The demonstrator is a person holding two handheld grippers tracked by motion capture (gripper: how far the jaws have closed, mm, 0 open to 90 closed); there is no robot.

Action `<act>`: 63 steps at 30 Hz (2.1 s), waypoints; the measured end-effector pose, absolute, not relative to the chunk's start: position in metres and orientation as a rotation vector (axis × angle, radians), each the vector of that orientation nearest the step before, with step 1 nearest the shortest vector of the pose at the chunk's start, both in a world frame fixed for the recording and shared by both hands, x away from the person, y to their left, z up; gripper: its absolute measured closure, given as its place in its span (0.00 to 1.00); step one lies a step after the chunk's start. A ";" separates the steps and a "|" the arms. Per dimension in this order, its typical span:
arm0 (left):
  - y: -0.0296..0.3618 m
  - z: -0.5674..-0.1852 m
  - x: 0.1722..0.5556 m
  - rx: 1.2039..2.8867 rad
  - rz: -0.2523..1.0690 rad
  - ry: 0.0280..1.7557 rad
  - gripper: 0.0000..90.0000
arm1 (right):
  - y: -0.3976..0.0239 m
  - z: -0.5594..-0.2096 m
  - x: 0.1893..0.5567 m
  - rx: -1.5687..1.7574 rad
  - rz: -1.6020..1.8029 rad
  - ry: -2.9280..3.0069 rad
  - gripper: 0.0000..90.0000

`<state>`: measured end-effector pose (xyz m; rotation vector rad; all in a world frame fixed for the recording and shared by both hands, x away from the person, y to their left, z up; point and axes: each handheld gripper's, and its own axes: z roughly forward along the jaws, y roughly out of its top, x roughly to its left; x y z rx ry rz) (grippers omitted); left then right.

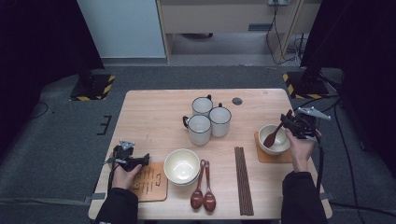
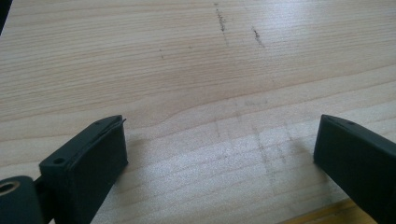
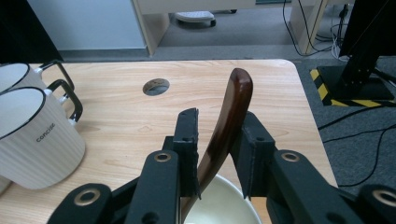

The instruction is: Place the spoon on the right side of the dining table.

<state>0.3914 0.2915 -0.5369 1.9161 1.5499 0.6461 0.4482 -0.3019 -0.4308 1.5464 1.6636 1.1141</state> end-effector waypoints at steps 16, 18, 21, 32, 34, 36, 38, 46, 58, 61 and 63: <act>0.292 -0.537 0.391 1.916 0.646 1.550 0.02 | -0.317 -0.444 0.450 1.616 1.019 1.694 0.68; 0.292 -0.537 0.391 1.916 0.646 1.550 0.02 | -0.316 -0.445 0.450 1.612 1.010 1.700 0.65; 0.292 -0.537 0.391 1.916 0.646 1.550 0.02 | -0.316 -0.448 0.451 1.619 0.999 1.711 0.62; 0.292 -0.537 0.391 1.916 0.646 1.551 0.02 | -0.322 -0.457 0.450 1.665 0.982 1.708 0.51; 0.292 -0.537 0.391 1.915 0.646 1.552 0.02 | -0.323 -0.458 0.450 1.670 0.976 1.715 0.48; 0.292 -0.537 0.391 1.914 0.644 1.554 0.02 | -0.323 -0.460 0.450 1.681 0.965 1.716 0.47; 0.292 -0.537 0.391 1.913 0.643 1.556 0.01 | -0.323 -0.460 0.450 1.679 0.958 1.724 0.45; 0.292 -0.537 0.391 1.912 0.643 1.556 0.01 | -0.320 -0.461 0.449 1.677 0.950 1.731 0.38; 0.292 -0.537 0.391 1.913 0.643 1.556 0.01 | -0.322 -0.468 0.447 1.717 0.938 1.739 0.29; 0.292 -0.537 0.391 1.912 0.643 1.556 0.01 | -0.322 -0.469 0.447 1.724 0.925 1.745 0.27; 0.292 -0.537 0.391 1.913 0.643 1.556 0.01 | -0.322 -0.470 0.447 1.728 0.921 1.748 0.26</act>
